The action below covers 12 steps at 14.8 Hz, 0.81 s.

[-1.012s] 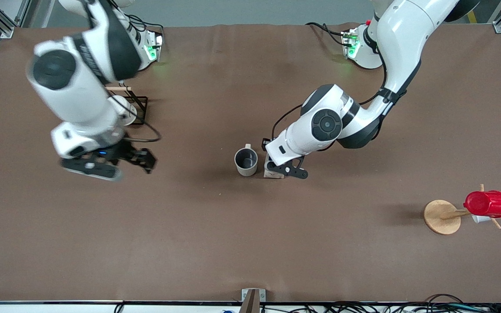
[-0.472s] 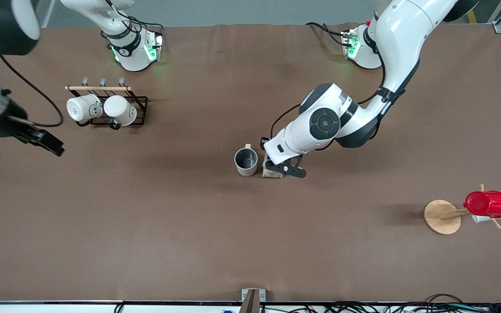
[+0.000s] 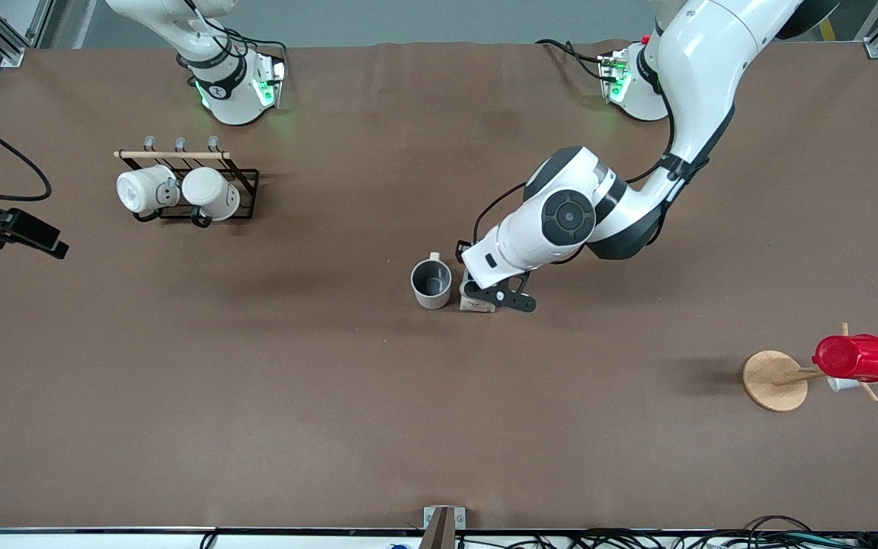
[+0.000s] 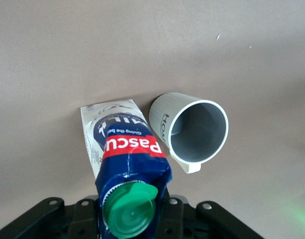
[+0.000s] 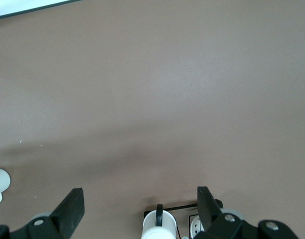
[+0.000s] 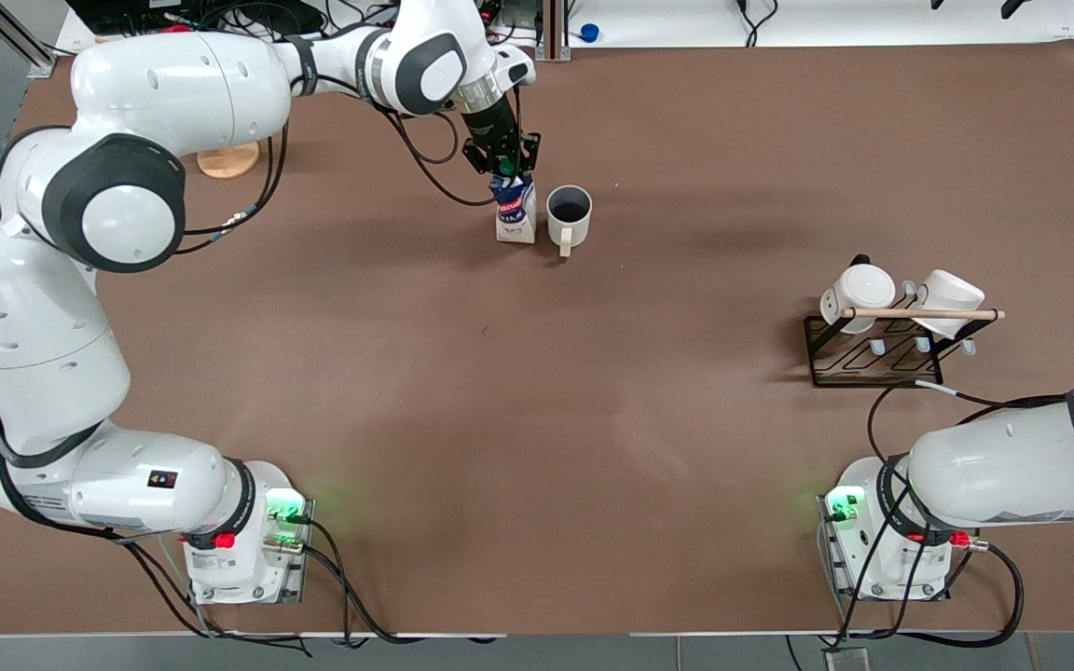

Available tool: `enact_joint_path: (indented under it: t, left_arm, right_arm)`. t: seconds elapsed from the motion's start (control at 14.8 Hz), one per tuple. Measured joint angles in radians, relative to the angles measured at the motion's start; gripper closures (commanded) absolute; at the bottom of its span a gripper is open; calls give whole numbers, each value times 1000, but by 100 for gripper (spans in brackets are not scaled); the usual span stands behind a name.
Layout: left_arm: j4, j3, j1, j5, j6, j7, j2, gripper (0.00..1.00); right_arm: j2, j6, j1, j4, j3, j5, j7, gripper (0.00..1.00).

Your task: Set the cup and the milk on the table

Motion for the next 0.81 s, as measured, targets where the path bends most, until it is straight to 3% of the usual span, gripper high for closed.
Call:
enact_joint_path:
  t: [0.27, 0.34, 0.54, 0.61, 0.81]
  left_arm:
    - [0, 0, -4, 0, 13, 0, 9, 62]
    - [0, 0, -4, 0, 13, 0, 9, 54]
    - [1, -3, -4, 0, 15, 0, 9, 6]
    - [2, -5, -4, 0, 16, 0, 9, 0]
    - [7, -11, -4, 0, 17, 0, 8, 0]
  right_arm:
    - [-16, -43, 3, 19, 13, 0, -39, 0]
    - [-17, -49, 3, 21, 13, -1, -48, 0]
    - [-17, -59, 4, 22, 14, -4, -61, 0]
    - [-17, -61, 4, 22, 16, -4, -61, 0]
    - [-17, -67, 4, 22, 20, -5, -61, 0]
